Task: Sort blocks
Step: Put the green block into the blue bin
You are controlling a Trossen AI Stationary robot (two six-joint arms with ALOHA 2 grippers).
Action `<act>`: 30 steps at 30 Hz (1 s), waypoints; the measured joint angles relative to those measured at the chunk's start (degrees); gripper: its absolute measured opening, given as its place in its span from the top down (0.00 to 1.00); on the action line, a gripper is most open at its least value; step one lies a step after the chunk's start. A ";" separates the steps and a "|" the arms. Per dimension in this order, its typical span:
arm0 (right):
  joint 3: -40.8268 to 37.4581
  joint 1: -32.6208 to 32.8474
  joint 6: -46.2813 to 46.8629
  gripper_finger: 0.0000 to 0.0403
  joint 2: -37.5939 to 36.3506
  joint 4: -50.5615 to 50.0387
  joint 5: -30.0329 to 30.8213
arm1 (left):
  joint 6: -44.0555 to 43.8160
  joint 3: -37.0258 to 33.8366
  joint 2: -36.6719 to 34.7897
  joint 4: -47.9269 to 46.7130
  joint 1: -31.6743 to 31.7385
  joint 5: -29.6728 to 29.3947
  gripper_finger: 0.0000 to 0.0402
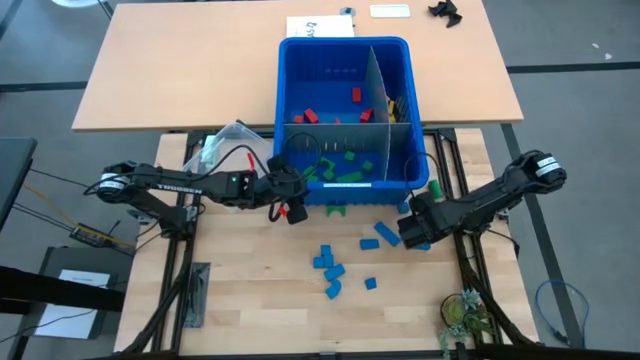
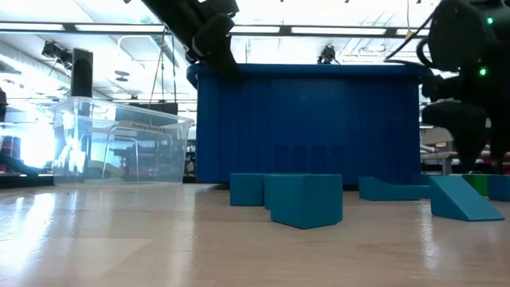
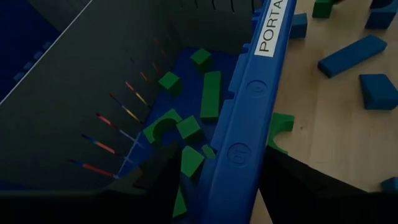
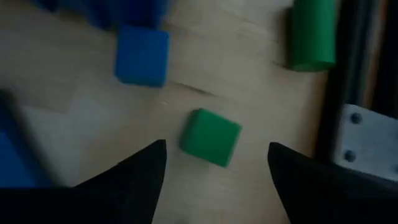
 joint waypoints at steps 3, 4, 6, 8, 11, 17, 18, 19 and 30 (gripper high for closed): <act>-1.13 -0.11 2.33 0.29 0.11 2.48 2.54 | 0.29 0.00 0.00 0.19 0.00 -0.04 0.49; -1.59 -0.19 2.64 0.30 0.11 3.69 3.52 | 0.32 0.00 0.00 0.26 0.01 -0.05 0.49; -2.62 -0.31 2.76 0.31 0.11 5.93 3.95 | 0.35 0.00 0.00 0.28 0.02 -0.04 0.49; -4.23 -0.33 2.99 0.33 0.11 7.38 3.29 | 0.43 0.00 0.00 0.16 0.00 -0.02 0.49; -6.35 -0.33 3.77 0.35 0.11 10.25 2.49 | 0.56 0.00 0.00 0.26 0.02 -0.04 0.49; -9.64 -0.33 3.92 0.42 0.14 15.19 2.09 | 0.69 0.00 0.00 0.31 0.02 -0.07 0.49; -9.77 -0.33 3.88 0.45 0.14 15.78 2.36 | 0.71 0.00 0.00 0.31 0.02 -0.07 0.49; -9.79 -0.28 3.81 0.47 0.14 16.26 2.70 | 0.71 0.00 0.00 0.31 0.02 -0.07 0.49; -3.76 2.69 -12.32 0.68 0.11 14.29 -3.16 | 0.79 0.00 0.00 0.33 0.02 -0.09 0.49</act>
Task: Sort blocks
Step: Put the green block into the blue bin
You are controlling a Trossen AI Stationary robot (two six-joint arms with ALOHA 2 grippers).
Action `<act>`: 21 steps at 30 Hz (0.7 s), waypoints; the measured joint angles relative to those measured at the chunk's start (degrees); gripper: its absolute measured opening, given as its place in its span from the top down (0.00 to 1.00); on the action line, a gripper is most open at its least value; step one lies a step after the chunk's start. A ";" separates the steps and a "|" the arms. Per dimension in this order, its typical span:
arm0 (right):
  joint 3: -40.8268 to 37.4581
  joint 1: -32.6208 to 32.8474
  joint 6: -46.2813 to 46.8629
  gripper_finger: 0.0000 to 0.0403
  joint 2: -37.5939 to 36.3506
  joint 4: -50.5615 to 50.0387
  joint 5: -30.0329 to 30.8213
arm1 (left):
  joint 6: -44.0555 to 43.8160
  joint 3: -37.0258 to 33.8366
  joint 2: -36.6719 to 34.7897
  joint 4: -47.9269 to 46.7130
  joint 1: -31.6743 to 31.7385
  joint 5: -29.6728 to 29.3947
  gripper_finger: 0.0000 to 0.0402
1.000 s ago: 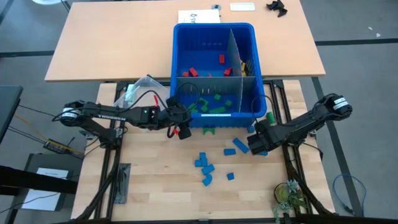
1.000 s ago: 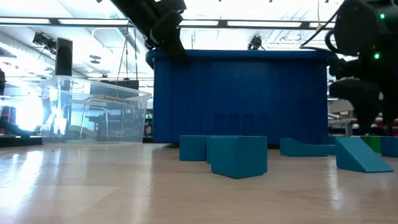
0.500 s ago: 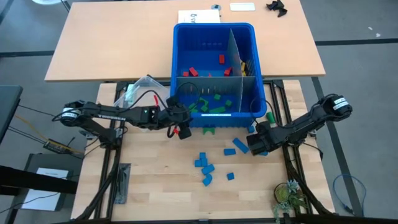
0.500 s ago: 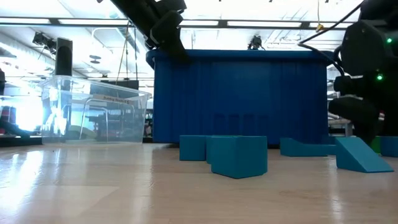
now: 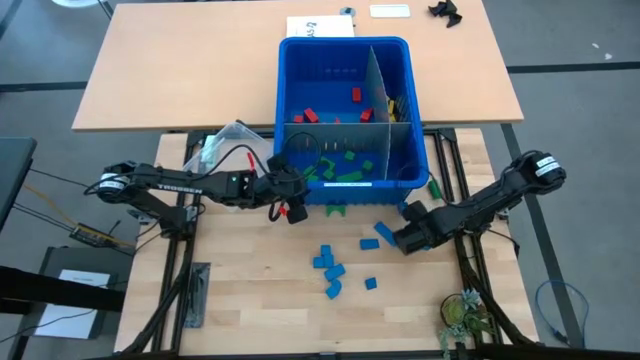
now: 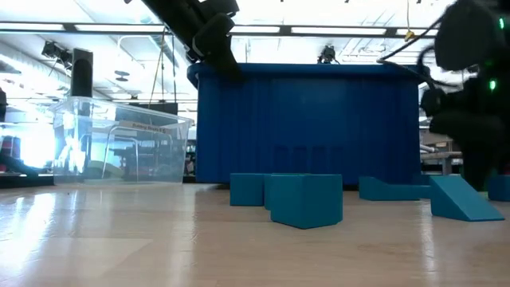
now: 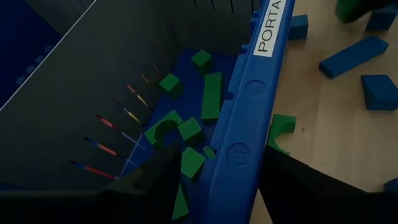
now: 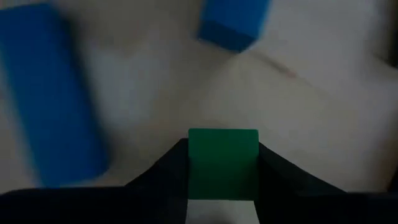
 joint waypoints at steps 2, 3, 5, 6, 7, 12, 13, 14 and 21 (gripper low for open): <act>3.65 0.83 -4.86 0.68 -0.02 -2.33 -1.39 | 0.01 0.00 0.00 -0.01 0.00 0.00 0.49; 5.76 1.30 -7.20 0.68 -0.02 -3.19 -1.58 | 0.02 0.00 0.00 0.00 0.00 0.00 0.49; 10.22 2.12 -12.16 0.68 -0.02 -4.18 -2.47 | 0.05 0.00 0.00 -0.02 0.00 0.00 0.49; 12.40 2.53 -15.00 0.68 -0.02 -4.45 -2.98 | 0.05 0.00 0.00 -0.02 0.00 -0.02 0.49; 14.76 2.91 -18.00 0.68 -0.02 -4.43 -3.66 | 0.03 0.00 0.00 -0.04 0.00 0.00 0.49; 26.40 3.72 -31.59 0.68 -0.02 -2.31 -6.94 | 0.01 0.00 -0.02 -0.15 0.00 0.00 0.49; 28.73 3.80 -33.69 0.68 -0.04 -1.71 -6.79 | 0.03 0.00 -0.02 -0.15 0.00 0.01 0.49; 30.97 3.60 -35.84 0.68 -0.04 -0.93 -6.22 | 0.03 0.00 -0.02 -0.13 0.00 0.00 0.49; 38.99 -2.66 -56.34 0.68 -0.08 10.07 13.50 | 0.07 0.00 -0.02 -0.11 0.00 0.02 0.49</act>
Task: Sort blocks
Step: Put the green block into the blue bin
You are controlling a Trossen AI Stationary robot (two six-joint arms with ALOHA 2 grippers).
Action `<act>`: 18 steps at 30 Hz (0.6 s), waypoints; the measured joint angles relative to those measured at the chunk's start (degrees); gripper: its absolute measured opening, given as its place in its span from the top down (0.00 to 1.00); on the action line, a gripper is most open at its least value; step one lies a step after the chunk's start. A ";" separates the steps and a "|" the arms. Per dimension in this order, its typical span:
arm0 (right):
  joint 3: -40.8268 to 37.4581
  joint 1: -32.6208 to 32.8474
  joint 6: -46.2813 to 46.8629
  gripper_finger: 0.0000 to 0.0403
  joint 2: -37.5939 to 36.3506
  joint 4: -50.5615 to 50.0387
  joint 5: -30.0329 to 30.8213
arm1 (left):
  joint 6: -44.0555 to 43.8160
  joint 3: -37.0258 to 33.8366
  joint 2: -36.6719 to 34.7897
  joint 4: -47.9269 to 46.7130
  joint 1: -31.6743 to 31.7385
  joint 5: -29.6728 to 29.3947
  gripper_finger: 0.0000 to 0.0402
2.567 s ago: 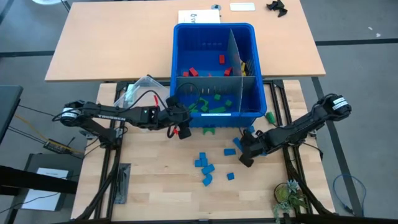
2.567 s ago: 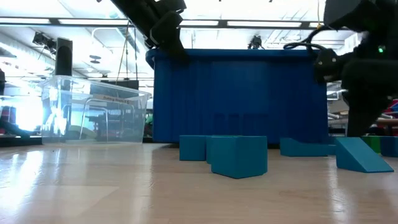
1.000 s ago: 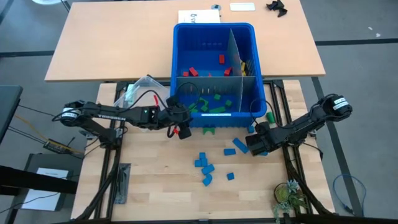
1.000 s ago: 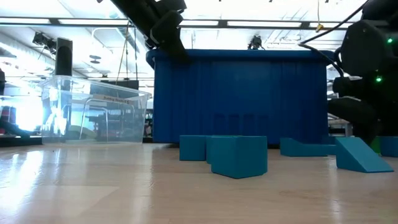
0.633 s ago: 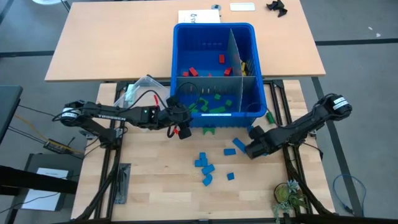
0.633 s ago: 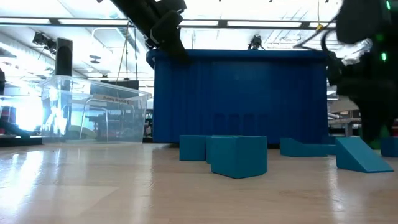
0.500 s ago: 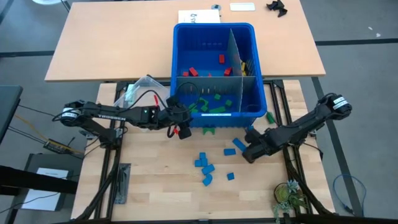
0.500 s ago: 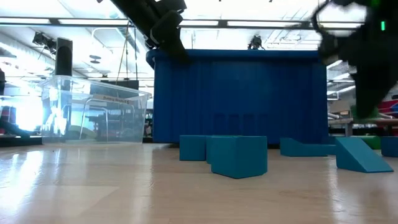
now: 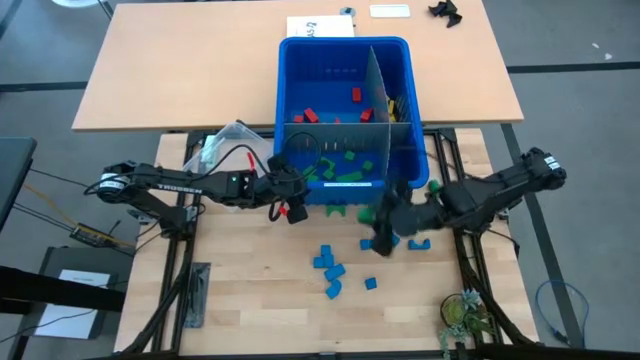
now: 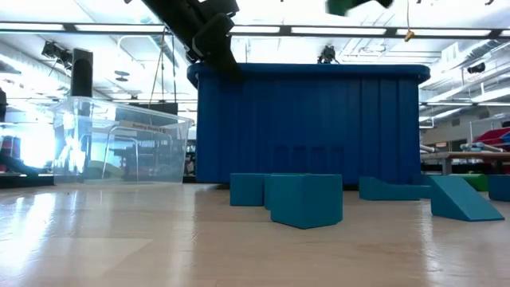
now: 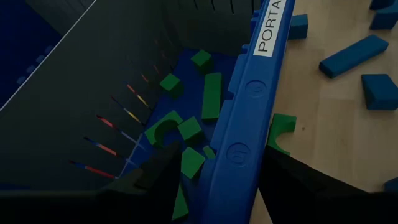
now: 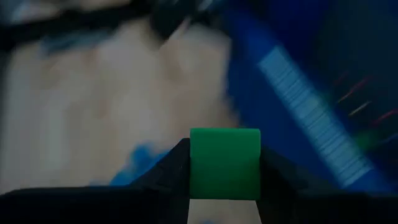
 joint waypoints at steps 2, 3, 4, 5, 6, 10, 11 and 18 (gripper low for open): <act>0.00 -3.72 -3.20 0.68 0.02 3.16 3.19 | 0.00 0.00 0.00 -0.02 0.00 0.00 0.49; 0.00 -5.85 -4.43 0.68 0.13 4.24 3.69 | 0.00 0.00 0.00 -0.02 0.00 0.00 0.49; 0.00 -8.11 -5.58 0.68 0.36 5.17 3.66 | 0.00 0.00 0.00 -0.02 0.00 0.00 0.49; -0.03 -10.33 -6.77 0.68 0.49 5.72 2.98 | 0.00 0.00 0.00 -0.02 0.00 0.00 0.49; -0.28 -12.48 -7.94 0.68 0.52 6.57 2.07 | -0.01 0.00 0.00 -0.02 0.00 0.00 0.49; -2.16 -20.65 -10.58 0.65 0.50 12.25 -1.37 | 0.00 0.00 0.00 -0.01 0.00 0.00 0.49; -2.34 -22.45 -11.14 0.63 0.52 12.69 -2.04 | -0.02 0.00 0.00 -0.05 0.00 0.04 0.49; -2.95 -29.85 -12.08 0.44 -0.07 13.44 -10.86 | -0.22 0.00 0.00 -0.15 0.00 0.65 0.49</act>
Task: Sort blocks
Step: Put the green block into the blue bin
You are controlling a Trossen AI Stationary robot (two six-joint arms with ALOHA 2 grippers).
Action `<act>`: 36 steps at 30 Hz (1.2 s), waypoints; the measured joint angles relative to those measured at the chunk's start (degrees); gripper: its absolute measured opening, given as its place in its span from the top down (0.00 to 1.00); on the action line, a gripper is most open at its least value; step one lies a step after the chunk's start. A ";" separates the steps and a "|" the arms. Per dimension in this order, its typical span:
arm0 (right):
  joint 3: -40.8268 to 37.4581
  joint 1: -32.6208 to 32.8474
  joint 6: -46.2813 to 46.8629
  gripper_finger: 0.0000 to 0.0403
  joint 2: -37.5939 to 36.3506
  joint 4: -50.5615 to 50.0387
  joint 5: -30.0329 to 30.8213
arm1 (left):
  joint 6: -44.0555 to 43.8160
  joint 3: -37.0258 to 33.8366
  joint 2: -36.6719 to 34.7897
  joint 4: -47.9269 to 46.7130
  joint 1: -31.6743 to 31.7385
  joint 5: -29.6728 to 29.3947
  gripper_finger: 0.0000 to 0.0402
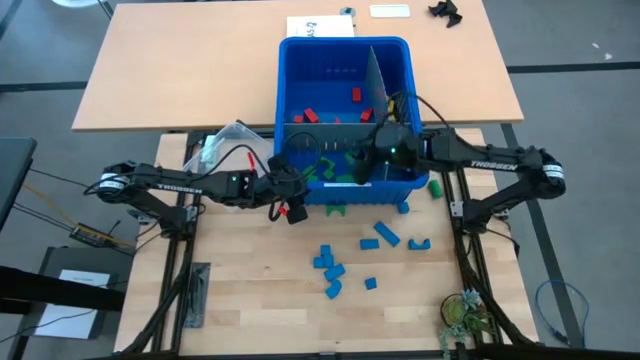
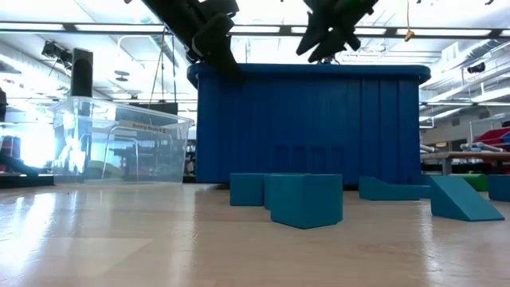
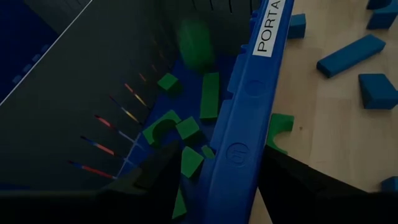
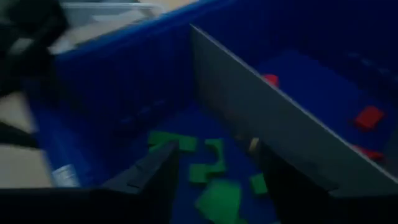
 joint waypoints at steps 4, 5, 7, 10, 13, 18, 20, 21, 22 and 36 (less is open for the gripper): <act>0.07 3.29 0.56 0.37 -2.13 -0.99 -7.89 | -0.13 0.00 0.00 -0.11 0.00 0.26 0.49; 0.07 5.14 0.94 0.36 -2.29 -1.72 -9.32 | -0.15 0.00 0.00 -0.11 0.00 0.29 0.49; 0.07 9.44 1.00 0.35 -2.28 -2.32 -10.44 | -0.15 0.00 0.00 -0.11 0.00 0.29 0.49; -0.16 16.68 1.09 0.35 -1.20 -1.76 -9.37 | -0.14 0.00 0.00 -0.07 0.00 0.29 0.49; -2.33 23.10 2.99 0.37 0.70 -2.03 -3.51 | -0.13 0.00 0.00 -0.07 0.00 0.31 0.49; -7.97 29.13 12.87 0.41 4.88 -0.85 6.77 | -0.11 0.00 0.00 -0.05 0.00 0.33 0.49; -10.31 29.93 18.28 0.42 6.99 0.41 9.38 | 0.10 0.00 0.00 0.06 0.00 0.33 0.49; -11.19 29.96 21.06 0.43 8.17 1.12 10.17 | 0.18 0.00 0.00 0.08 0.00 0.30 0.49; -11.99 29.77 23.79 0.43 9.52 2.14 10.71 | 0.26 0.00 0.00 0.11 0.00 0.29 0.49; -13.07 18.03 49.80 0.43 25.54 7.63 6.37 | 0.28 0.02 0.00 0.05 0.00 0.68 0.49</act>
